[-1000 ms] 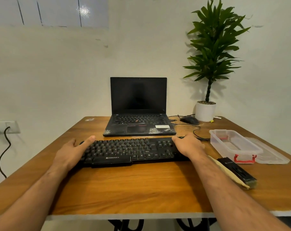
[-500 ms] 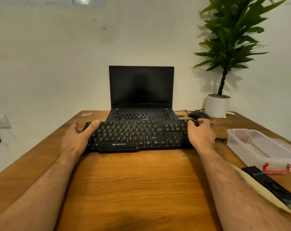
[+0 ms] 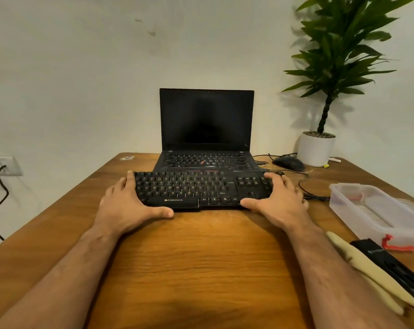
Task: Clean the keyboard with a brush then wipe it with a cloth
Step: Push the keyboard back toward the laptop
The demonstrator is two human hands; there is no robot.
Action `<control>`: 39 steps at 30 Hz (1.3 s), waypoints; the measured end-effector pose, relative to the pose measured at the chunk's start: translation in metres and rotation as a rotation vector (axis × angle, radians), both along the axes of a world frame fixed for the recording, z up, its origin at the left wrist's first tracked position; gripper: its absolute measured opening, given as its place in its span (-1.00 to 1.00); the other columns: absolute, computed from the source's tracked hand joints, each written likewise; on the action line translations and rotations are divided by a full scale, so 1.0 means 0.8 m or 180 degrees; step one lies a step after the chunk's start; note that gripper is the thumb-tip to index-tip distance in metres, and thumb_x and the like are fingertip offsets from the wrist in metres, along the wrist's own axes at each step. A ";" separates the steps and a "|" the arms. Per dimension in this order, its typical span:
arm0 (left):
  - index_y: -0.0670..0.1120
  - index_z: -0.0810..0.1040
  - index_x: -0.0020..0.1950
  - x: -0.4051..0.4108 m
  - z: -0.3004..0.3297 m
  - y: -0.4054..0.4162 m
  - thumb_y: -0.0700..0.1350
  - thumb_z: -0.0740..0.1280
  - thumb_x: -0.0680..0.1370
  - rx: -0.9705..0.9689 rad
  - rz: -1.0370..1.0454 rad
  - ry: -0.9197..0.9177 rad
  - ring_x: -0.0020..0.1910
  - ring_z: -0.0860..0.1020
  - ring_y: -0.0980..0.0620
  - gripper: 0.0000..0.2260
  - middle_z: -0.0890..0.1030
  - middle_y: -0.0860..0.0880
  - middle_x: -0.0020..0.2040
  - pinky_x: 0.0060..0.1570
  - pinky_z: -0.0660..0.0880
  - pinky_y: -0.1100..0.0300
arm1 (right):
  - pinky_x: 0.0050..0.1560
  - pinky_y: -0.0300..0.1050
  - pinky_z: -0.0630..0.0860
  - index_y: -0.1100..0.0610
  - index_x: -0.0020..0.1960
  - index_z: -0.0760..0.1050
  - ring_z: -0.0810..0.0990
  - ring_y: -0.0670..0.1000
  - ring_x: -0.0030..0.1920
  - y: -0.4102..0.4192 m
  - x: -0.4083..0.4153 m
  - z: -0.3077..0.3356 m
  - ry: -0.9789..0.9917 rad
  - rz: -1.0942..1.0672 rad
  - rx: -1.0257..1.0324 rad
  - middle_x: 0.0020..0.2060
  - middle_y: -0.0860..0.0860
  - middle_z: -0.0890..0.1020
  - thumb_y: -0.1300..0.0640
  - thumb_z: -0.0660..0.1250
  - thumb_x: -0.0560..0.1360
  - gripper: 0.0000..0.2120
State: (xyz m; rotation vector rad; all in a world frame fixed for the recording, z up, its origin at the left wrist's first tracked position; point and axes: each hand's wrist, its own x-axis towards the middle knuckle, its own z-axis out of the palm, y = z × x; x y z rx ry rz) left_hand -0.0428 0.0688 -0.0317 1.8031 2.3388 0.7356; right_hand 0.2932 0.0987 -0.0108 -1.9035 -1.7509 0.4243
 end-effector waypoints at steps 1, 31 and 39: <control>-0.07 -0.12 0.64 0.001 0.000 -0.002 0.67 0.30 -0.11 -0.0021 -0.0008 -0.0046 0.55 0.16 -0.18 0.50 0.13 -0.10 0.62 0.50 0.18 -0.15 | 0.51 0.34 0.02 -0.21 0.59 0.06 0.04 0.28 0.58 0.000 0.000 -0.002 -0.0092 0.0056 -0.0107 0.63 0.05 0.05 -0.40 0.53 0.24 0.07; -0.08 -0.03 0.64 -0.006 -0.003 0.015 0.51 0.44 0.09 0.0084 -0.0151 -0.0272 0.54 0.19 -0.14 0.32 0.17 -0.09 0.60 0.49 0.21 -0.11 | 0.53 0.28 0.05 -0.19 0.55 0.16 0.09 0.24 0.56 0.023 0.009 -0.015 -0.0065 0.0148 0.0158 0.59 0.04 0.14 -0.29 0.56 0.29 -0.04; -0.07 0.02 0.63 -0.008 -0.004 0.016 0.54 0.44 0.07 0.0120 -0.0149 -0.0251 0.53 0.23 -0.11 0.31 0.21 -0.08 0.58 0.47 0.24 -0.11 | 0.53 0.26 0.06 -0.20 0.54 0.18 0.09 0.22 0.55 0.025 0.010 -0.017 -0.0017 0.0141 0.0178 0.59 0.03 0.16 -0.27 0.56 0.29 -0.06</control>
